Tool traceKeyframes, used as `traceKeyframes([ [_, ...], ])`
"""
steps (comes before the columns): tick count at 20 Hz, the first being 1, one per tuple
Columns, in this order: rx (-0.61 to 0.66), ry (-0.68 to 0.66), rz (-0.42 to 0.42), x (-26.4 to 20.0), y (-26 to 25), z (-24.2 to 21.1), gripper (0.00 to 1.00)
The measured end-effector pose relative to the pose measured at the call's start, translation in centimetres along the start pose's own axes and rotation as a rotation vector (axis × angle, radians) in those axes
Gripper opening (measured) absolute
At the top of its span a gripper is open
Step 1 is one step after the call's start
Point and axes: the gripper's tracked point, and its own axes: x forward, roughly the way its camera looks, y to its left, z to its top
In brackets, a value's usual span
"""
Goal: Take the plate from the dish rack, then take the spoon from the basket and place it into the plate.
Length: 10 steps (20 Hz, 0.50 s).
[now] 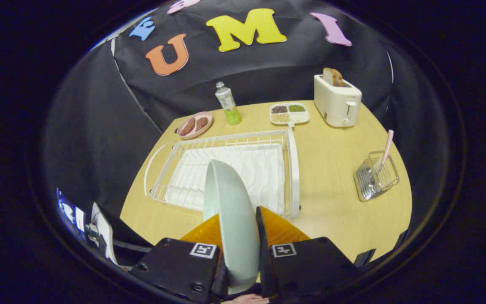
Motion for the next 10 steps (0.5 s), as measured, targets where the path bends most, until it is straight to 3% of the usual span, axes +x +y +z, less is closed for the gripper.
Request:
traceKeyframes([
  [10,0.21,0.073,0.182,2.5,-2.9,-10.5,0.34],
])
